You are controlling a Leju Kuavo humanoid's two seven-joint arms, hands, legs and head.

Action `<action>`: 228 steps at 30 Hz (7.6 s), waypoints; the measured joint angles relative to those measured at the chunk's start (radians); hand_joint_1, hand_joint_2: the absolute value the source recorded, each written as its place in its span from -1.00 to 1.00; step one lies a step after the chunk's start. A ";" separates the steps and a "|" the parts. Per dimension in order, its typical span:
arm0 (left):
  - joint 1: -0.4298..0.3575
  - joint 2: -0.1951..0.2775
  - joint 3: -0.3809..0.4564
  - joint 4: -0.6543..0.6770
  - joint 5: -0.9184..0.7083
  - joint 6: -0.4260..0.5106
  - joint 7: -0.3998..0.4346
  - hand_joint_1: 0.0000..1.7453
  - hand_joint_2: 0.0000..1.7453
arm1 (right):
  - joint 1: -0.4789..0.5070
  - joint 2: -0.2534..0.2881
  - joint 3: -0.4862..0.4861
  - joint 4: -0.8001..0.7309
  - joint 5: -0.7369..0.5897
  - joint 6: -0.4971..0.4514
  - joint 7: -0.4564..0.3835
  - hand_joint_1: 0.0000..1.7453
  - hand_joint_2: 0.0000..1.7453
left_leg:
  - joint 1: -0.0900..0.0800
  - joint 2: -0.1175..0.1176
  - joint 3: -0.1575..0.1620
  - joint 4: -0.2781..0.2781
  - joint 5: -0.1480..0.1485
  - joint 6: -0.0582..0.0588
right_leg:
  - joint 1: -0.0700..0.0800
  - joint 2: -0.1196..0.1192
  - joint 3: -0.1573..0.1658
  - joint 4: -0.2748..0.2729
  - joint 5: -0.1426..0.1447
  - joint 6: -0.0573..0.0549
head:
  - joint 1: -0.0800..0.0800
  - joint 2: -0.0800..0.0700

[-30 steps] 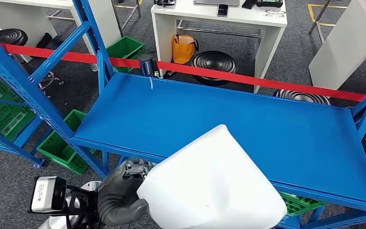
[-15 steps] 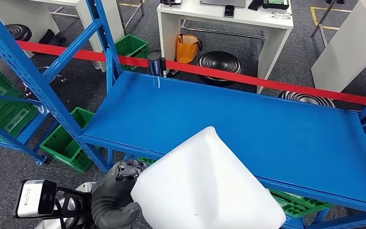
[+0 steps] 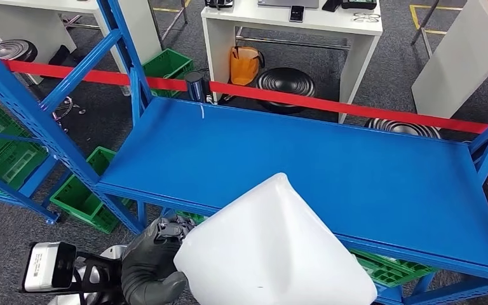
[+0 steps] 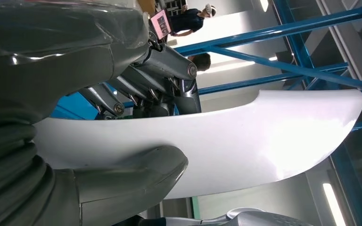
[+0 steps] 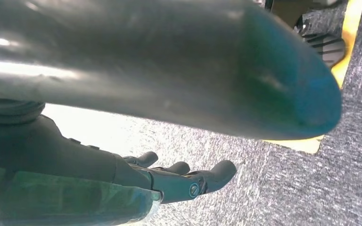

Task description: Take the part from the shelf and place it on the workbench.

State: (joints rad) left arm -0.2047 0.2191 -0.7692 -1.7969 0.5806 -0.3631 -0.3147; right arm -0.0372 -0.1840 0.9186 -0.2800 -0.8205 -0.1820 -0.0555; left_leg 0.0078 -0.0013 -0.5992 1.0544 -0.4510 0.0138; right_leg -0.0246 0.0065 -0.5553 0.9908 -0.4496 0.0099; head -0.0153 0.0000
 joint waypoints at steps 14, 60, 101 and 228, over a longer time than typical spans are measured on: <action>-0.002 -0.008 -0.007 -0.003 -0.035 0.015 -0.030 0.98 1.00 | 0.005 0.001 0.001 0.000 -0.008 -0.005 0.001 -1.00 -1.00 | -0.010 0.003 0.031 -0.084 0.035 0.042 | -0.004 -0.005 -0.077 0.148 -0.058 0.047 | 0.003 0.000; -0.002 -0.002 -0.007 -0.018 -0.033 -0.043 -0.069 1.00 1.00 | 0.012 0.000 0.018 -0.002 -0.028 -0.007 -0.002 -1.00 -1.00 | 0.001 0.000 -0.039 0.093 -0.040 0.000 | -0.002 -0.003 -0.010 0.008 0.000 -0.001 | -0.003 0.000; -0.006 -0.005 -0.003 -0.023 -0.013 -0.066 -0.084 1.00 1.00 | 0.012 0.002 0.020 -0.002 -0.041 -0.006 -0.008 -1.00 -1.00 | -0.007 0.005 0.041 -0.089 0.027 0.047 | 0.005 -0.004 -0.117 0.217 -0.092 0.009 | 0.002 0.000; 0.042 -0.027 0.009 0.090 0.099 -0.065 0.003 1.00 1.00 | -0.011 0.024 0.051 -0.005 -0.104 -0.013 0.000 -1.00 -1.00 | -0.012 0.013 -0.018 -0.090 0.079 0.045 | -0.005 -0.007 -0.088 0.263 -0.079 0.044 | 0.003 0.000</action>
State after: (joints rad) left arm -0.1631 0.1919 -0.7597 -1.7074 0.6801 -0.4285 -0.3119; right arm -0.0485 -0.1597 0.9701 -0.2846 -0.9247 -0.1953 -0.0555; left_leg -0.0042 0.0121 -0.6175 0.9643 -0.3719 0.0583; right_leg -0.0299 -0.0007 -0.6431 1.2536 -0.5288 0.0536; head -0.0122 0.0000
